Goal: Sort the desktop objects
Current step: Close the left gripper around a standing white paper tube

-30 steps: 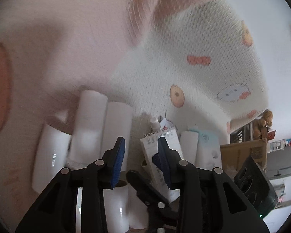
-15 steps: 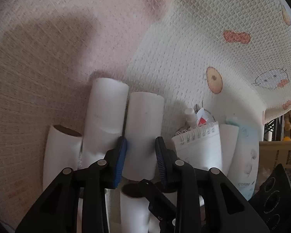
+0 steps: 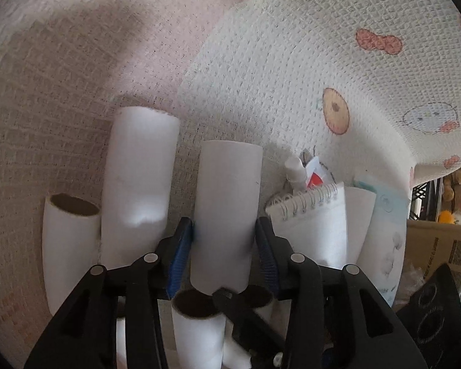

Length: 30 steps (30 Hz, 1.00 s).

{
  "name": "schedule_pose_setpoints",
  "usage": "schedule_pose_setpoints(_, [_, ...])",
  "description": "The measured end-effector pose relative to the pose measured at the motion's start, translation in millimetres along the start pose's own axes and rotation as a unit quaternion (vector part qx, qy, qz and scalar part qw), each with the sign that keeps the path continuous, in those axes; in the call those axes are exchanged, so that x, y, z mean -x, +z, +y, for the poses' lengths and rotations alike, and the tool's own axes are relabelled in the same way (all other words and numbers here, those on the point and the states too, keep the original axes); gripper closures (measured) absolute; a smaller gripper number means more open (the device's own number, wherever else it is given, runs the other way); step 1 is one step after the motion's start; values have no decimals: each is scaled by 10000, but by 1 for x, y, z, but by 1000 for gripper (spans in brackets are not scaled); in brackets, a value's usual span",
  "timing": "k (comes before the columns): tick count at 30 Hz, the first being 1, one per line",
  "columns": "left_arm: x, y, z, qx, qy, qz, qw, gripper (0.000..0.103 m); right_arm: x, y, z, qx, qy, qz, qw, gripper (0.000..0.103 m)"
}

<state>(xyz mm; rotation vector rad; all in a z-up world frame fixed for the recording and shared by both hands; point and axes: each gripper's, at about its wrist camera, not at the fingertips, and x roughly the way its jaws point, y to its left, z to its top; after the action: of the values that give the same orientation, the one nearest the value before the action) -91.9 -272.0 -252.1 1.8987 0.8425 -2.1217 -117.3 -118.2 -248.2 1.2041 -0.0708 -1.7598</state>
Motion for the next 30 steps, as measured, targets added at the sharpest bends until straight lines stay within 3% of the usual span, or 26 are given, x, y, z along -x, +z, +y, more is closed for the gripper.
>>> schedule_pose_setpoints(4, [21, -13, -5, -228, -96, -392, 9989, 57, 1, 1, -1, -37, 47, -11, 10000, 63])
schedule_pose_setpoints(12, [58, -45, -20, -625, 15, -1270, 9899, 57, 23, 6, 0, -494, 549, -41, 9973, 63])
schedule_pose_setpoints(23, [105, -85, -33, -819, 261, -2100, 9739, 57, 56, 15, 35, 330, 610, -263, 9972, 63])
schedule_pose_setpoints(30, [141, -112, -54, -1124, 502, -2656, 9562, 57, 102, 8, 58, 763, 645, -638, 9930, 63])
